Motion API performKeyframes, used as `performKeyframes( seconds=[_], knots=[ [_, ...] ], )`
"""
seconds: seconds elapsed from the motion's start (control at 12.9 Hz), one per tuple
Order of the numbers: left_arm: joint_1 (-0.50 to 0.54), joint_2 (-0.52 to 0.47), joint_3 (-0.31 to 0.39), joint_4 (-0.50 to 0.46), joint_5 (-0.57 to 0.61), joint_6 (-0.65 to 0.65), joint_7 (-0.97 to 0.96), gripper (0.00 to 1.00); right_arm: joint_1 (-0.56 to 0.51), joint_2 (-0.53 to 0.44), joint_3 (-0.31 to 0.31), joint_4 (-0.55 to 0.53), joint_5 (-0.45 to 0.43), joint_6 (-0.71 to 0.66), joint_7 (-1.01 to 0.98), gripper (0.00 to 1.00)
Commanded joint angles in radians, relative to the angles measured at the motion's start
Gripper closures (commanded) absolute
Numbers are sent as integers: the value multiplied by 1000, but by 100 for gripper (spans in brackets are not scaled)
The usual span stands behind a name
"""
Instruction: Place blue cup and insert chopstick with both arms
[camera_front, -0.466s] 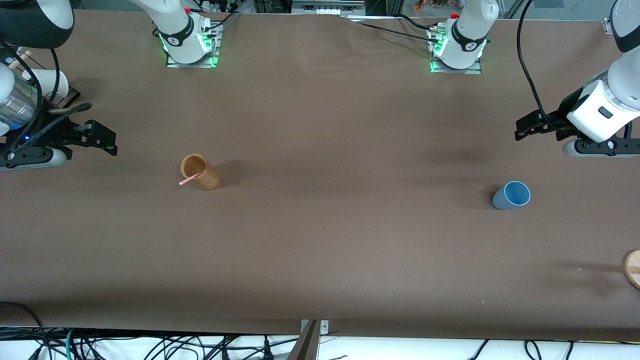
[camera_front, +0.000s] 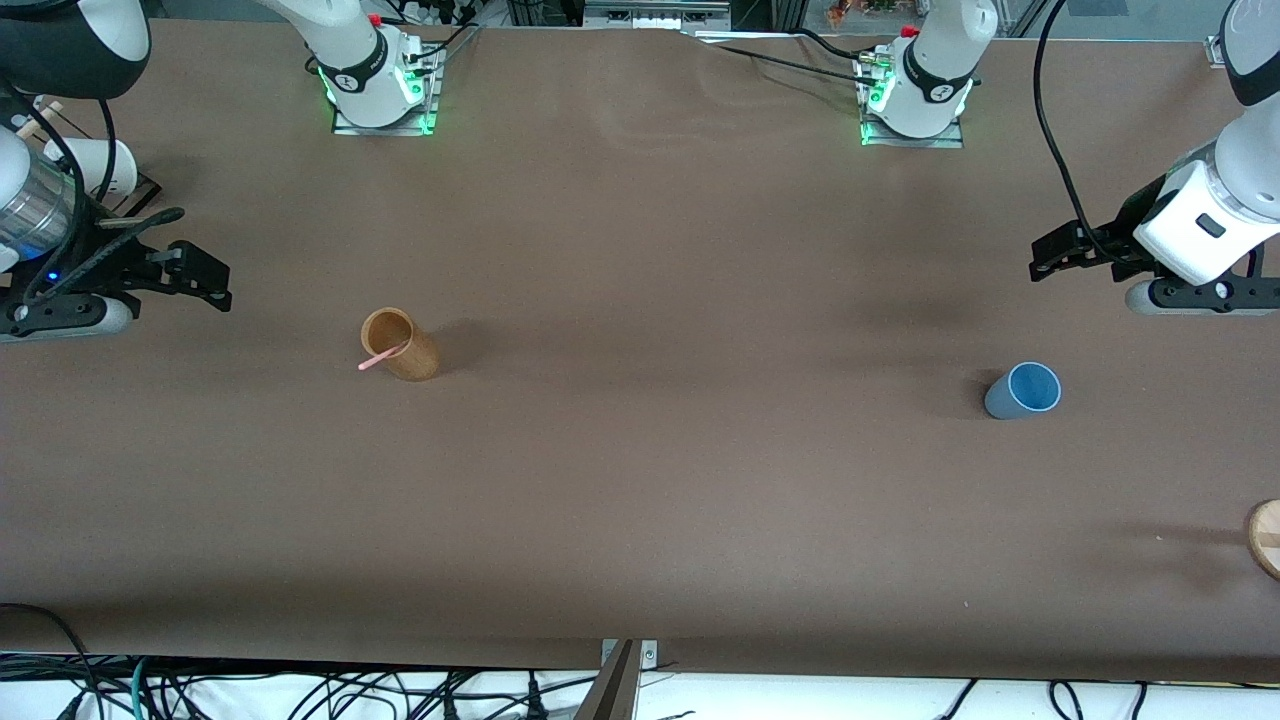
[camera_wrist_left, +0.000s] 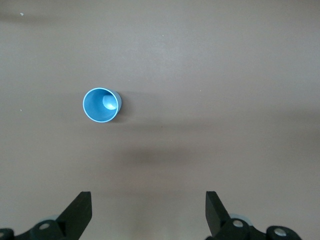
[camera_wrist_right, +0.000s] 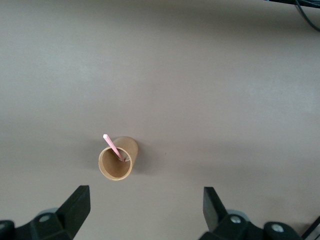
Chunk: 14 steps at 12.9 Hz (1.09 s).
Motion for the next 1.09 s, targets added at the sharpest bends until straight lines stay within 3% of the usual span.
performKeyframes(
  seconds=[0.0, 0.23, 1.01],
  knots=[
    [2, 14, -2, 31, 12, -21, 0, 0, 15, 6, 9, -10, -2, -8, 3, 0],
    [2, 12, -2, 31, 12, -21, 0, 0, 72, 43, 11, -44, 1, 39, 68, 0],
    [2, 14, 0, 31, 12, -21, 2, 0, 120, 40, 37, -504, 2, 550, 100, 0]
  ],
)
